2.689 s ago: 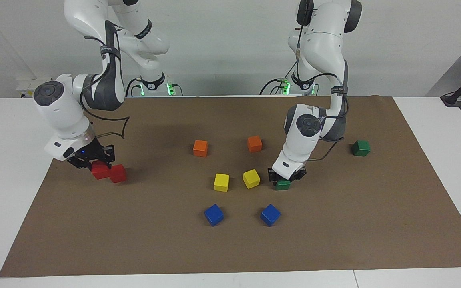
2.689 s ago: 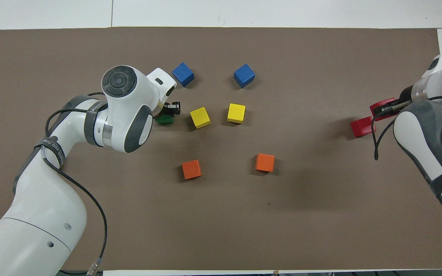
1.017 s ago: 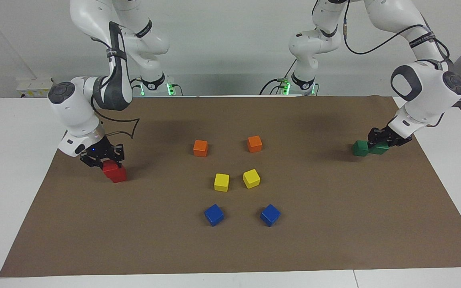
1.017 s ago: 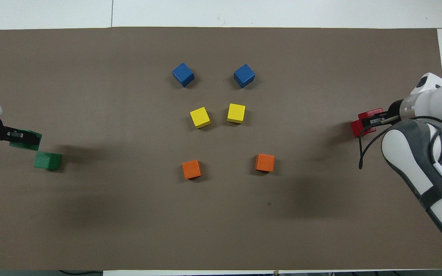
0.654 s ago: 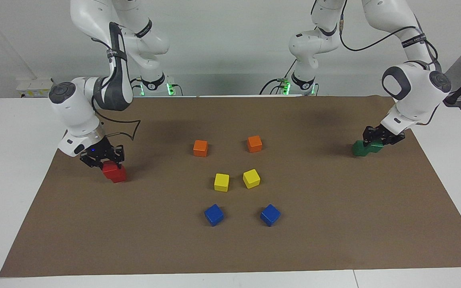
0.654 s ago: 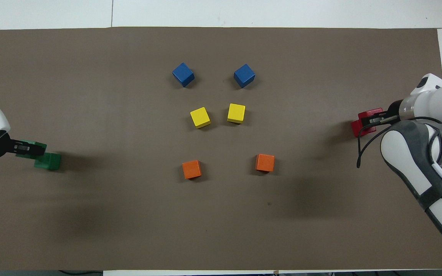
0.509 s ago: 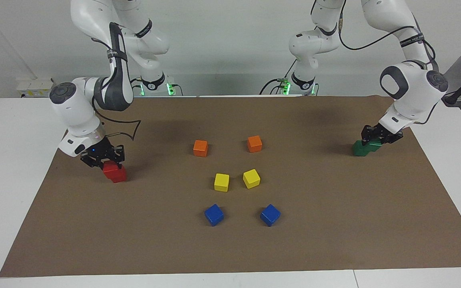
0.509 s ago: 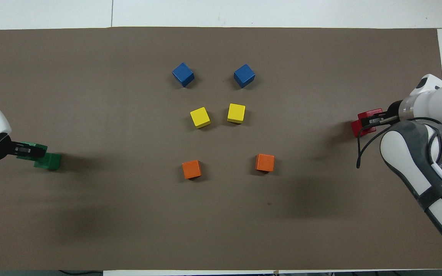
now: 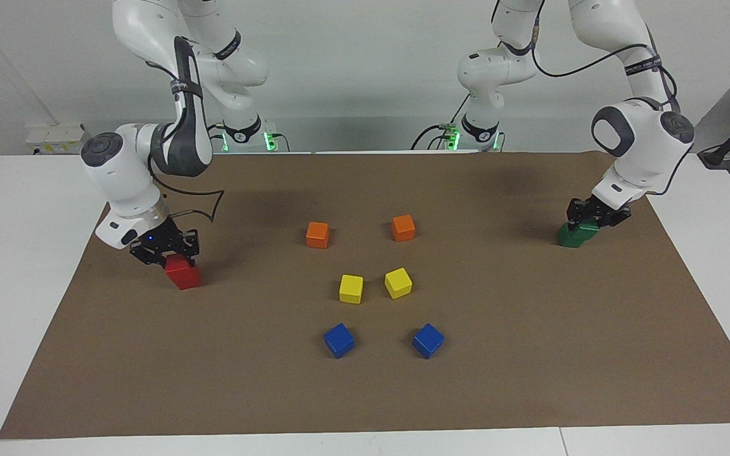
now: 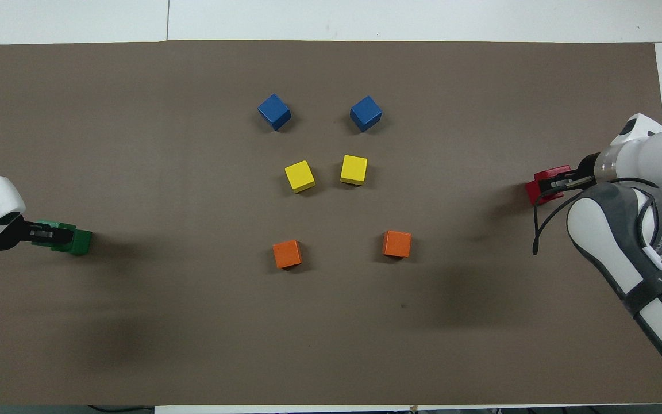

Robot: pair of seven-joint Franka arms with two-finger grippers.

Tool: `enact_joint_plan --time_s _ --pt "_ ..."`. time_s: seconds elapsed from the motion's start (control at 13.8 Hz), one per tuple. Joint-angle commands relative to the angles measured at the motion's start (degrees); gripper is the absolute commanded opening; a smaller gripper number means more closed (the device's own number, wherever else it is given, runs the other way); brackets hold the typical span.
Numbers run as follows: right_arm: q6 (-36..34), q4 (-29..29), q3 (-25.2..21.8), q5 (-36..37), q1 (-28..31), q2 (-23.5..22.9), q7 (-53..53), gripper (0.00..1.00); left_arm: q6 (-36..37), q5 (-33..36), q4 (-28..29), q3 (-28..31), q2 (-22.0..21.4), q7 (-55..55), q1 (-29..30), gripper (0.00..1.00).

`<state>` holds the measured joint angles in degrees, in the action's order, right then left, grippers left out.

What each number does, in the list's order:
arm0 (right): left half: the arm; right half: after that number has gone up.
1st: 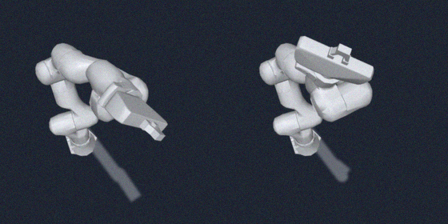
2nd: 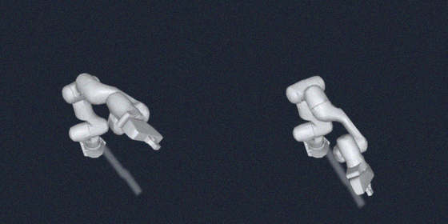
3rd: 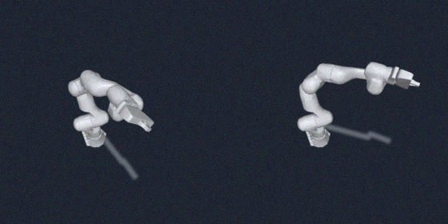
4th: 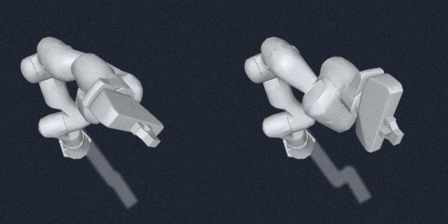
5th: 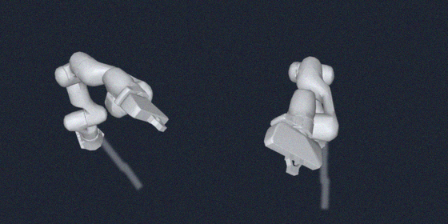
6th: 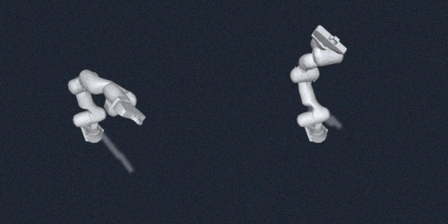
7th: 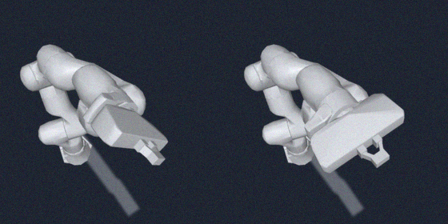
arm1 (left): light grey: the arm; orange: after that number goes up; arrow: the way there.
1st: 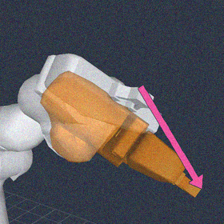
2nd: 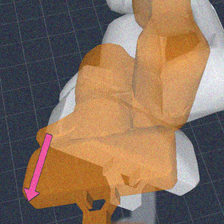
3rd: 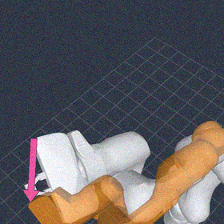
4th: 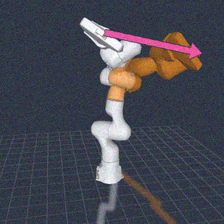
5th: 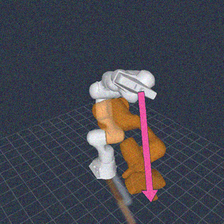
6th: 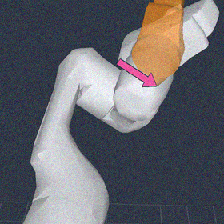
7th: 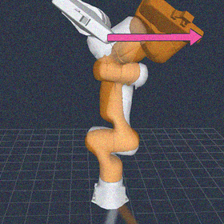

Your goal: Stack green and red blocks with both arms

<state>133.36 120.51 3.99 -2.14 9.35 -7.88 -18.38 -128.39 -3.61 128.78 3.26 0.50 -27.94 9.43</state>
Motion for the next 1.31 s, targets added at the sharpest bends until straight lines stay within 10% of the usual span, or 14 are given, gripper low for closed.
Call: enact_joint_plan --time_s 0.0,0.36,0.51,0.73,1.02,1.09,1.24 --pt "1.29 1.65 0.23 -1.02 0.76 1.2 -1.83 0.0 -1.34 0.01 2.18 -0.53 -2.25 -0.89 0.86 0.0" --pt "1.29 1.92 0.23 -1.02 1.29 1.37 -2.89 0.0 -3.09 0.1 3.4 -0.45 -2.61 -3.53 0.86 0.0" --pt "1.29 2.18 0.23 -1.02 1.29 1.37 -2.89 0.0 -3.18 0.1 3.76 -0.36 -2.69 -4.4 0.86 0.24" --pt "1.29 2.18 0.23 -1.02 1.38 0.94 -2.89 0.0 -3.1 0.1 3.76 -0.27 -2.69 -4.58 0.86 1.0" --pt "1.29 2.18 0.23 -1.02 1.29 0.85 -2.63 0.0 -2.31 0.1 2.62 -0.27 -2.43 -4.32 0.77 1.0" --pt "1.29 2.18 0.32 -1.02 1.29 0.85 -2.45 0.12 -1.78 0.1 1.66 -0.27 -2.0 -4.23 0.77 1.0" --pt "1.38 2.09 0.23 -1.02 1.29 0.76 -2.19 0.83 1.63 0.1 -2.11 -0.27 -1.47 -3.88 0.33 1.0"
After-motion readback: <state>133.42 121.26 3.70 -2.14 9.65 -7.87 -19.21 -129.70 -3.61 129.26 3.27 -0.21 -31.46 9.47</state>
